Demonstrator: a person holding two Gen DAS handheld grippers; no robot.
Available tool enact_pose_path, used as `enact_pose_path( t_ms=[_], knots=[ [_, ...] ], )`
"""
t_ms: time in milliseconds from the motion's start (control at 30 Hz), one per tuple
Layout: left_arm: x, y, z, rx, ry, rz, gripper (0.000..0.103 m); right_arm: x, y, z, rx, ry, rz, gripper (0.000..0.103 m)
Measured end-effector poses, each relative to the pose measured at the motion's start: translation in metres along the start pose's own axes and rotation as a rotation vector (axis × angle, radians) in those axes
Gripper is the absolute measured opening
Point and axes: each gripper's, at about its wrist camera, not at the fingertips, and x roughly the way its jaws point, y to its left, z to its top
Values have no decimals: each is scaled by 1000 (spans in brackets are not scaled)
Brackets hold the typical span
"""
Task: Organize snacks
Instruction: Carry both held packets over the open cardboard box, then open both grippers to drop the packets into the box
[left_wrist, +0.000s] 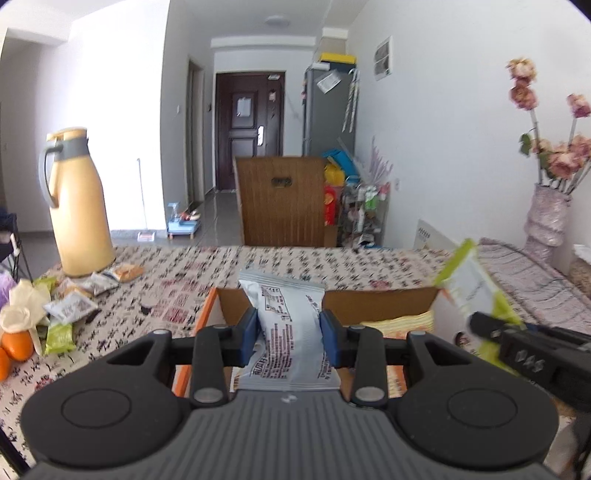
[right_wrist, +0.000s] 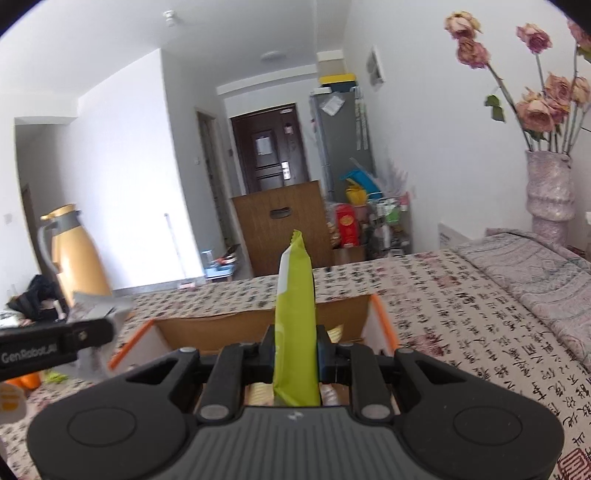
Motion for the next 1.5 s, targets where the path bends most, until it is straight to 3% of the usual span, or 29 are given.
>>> enact_pose_path(
  t_ms=[300,533,700,733,800,867,933,967,1067,1500],
  knots=[
    [33,13,-19,-9,52,14,37,22,-16,-14,11,43,-36,18],
    [37,11,-27,21,62,13,37,25,-19,-18,12,63,-41,19],
    [32,11,-26,13,40,10,43,27,-25,-18,31,74,-53,22],
    [32,11,-26,11,39,6,49,28,-26,-18,34,74,-52,25],
    [31,11,-27,12,34,10,67,27,-28,-18,43,71,-45,47],
    [29,11,-27,9,23,20,92,24,-27,-18,41,56,-40,75],
    [27,12,-26,0,11,29,103,21,-26,-17,38,44,-34,89],
    [26,12,-26,-5,5,35,103,20,-26,-17,37,42,-31,95],
    [28,13,-25,-13,18,35,103,20,-27,-17,48,43,-27,103],
    [24,11,-24,-14,16,30,103,17,-26,-16,45,33,-22,103]
  ],
)
